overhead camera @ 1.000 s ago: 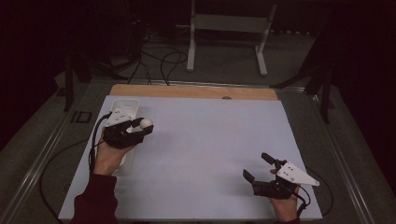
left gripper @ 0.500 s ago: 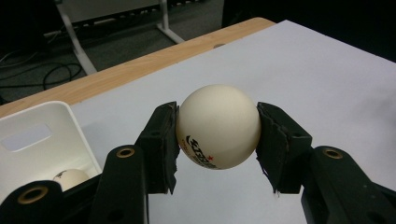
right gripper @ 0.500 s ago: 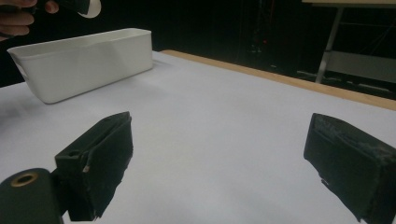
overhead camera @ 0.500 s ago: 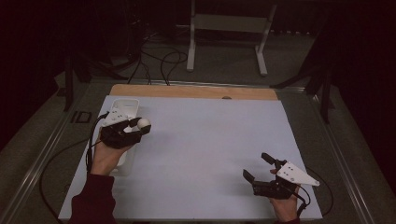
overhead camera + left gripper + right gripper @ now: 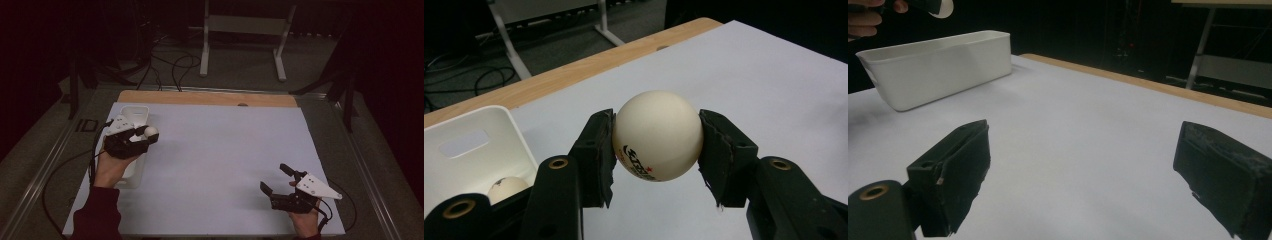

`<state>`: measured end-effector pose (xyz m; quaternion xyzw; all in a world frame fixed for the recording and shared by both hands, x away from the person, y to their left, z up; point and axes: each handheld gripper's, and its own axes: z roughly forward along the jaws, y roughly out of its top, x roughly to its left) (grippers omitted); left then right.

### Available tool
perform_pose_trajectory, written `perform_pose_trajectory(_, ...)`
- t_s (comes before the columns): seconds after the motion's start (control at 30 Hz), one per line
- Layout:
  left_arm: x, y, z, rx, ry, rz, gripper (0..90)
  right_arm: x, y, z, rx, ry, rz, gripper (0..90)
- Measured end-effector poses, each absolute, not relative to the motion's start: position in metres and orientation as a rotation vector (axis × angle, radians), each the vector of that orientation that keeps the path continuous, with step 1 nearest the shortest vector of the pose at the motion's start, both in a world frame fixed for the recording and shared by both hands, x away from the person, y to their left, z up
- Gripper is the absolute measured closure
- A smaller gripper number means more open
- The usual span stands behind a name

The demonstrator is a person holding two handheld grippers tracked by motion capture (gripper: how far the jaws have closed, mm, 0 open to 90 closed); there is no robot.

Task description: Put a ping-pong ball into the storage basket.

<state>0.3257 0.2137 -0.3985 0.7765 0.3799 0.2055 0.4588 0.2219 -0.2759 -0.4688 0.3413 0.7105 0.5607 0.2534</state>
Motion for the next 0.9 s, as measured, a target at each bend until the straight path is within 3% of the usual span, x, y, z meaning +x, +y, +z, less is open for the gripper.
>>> perform_pose_trajectory(0.9,0.324,0.228,-0.397,1.912,0.962,0.525,51.3,0.222,-0.275,-0.469,0.929,1.931,1.527,7.4)
